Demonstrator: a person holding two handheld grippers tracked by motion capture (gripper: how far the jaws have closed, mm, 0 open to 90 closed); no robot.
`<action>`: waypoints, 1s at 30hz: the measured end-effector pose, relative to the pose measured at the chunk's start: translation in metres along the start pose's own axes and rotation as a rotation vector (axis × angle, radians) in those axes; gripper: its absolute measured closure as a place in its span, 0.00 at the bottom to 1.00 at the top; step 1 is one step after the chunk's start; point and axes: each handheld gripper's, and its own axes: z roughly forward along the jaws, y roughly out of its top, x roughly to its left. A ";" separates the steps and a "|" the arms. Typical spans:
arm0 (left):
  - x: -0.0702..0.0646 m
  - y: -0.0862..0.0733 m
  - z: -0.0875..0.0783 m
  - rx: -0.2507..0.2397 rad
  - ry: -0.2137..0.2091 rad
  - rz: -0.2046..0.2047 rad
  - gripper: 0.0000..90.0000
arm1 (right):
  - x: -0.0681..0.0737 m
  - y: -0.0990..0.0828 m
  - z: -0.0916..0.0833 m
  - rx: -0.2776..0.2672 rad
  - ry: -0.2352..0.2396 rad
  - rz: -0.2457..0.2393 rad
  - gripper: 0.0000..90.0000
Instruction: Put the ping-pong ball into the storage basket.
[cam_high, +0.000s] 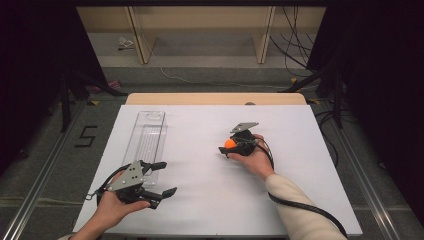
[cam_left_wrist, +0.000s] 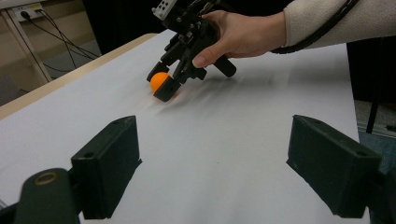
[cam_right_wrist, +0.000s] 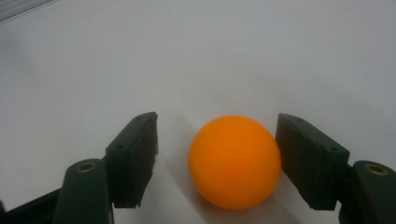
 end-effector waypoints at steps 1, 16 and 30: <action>0.000 0.000 0.000 0.000 0.000 0.000 0.18 | 0.000 0.000 0.000 -0.001 -0.001 0.000 0.37; 0.000 0.000 0.000 0.000 -0.001 0.000 0.18 | -0.001 0.000 -0.001 0.009 -0.003 -0.001 0.51; 0.000 0.000 0.000 -0.001 -0.001 -0.002 0.18 | -0.001 0.000 -0.002 0.005 -0.001 -0.004 0.57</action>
